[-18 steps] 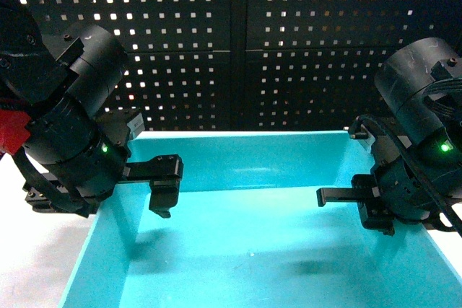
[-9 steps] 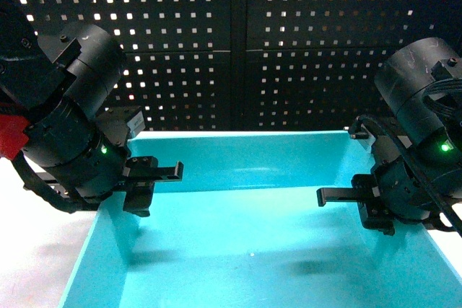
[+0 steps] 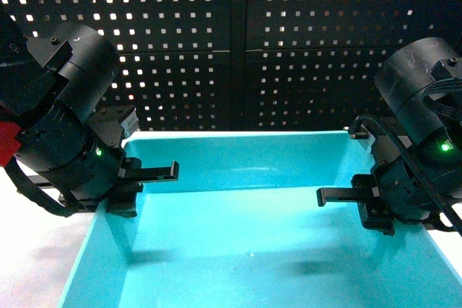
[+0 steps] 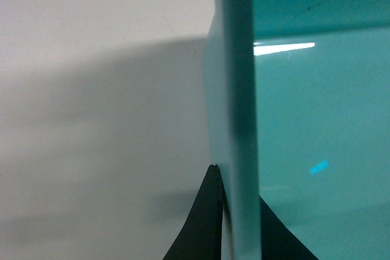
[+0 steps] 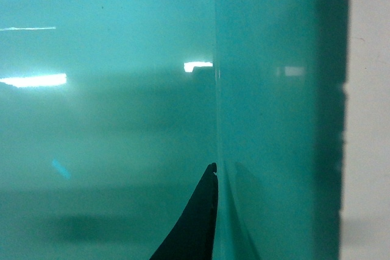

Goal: Stack blue boxes stably on right

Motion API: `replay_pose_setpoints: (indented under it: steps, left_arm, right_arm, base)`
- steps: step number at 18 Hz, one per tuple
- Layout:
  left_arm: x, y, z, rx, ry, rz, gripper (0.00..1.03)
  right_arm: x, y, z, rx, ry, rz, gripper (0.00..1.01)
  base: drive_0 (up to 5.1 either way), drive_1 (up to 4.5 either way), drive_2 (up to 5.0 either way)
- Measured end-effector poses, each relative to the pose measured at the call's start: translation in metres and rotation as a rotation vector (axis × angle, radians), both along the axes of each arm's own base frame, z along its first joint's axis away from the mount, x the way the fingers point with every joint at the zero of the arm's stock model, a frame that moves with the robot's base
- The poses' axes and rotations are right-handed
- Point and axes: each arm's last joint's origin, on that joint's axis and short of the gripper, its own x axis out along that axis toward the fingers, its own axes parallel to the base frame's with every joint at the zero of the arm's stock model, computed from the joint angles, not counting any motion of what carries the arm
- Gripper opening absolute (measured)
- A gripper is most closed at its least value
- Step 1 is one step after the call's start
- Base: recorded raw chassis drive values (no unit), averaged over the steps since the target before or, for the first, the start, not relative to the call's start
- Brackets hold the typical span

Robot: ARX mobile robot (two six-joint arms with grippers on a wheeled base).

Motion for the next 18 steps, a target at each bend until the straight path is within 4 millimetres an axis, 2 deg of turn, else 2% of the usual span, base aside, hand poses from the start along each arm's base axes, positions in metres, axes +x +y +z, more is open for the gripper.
replay_pose_setpoints:
  steps: [14,18]
  left_arm:
    - [-0.0050,0.0001,-0.0015,-0.019,-0.034,-0.007,0.02]
    - [-0.0047,0.0024,0.0007,-0.053,-0.095,0.011,0.02]
  right_arm:
    - [-0.0023,0.0039,-0.0005,-0.007,0.011,0.011,0.08]
    - [-0.0032,0.0037,0.0043,-0.014,-0.060,0.017,0.08]
  base:
    - [0.0,0.00,0.0]
    - [0.0,0.00,0.0]
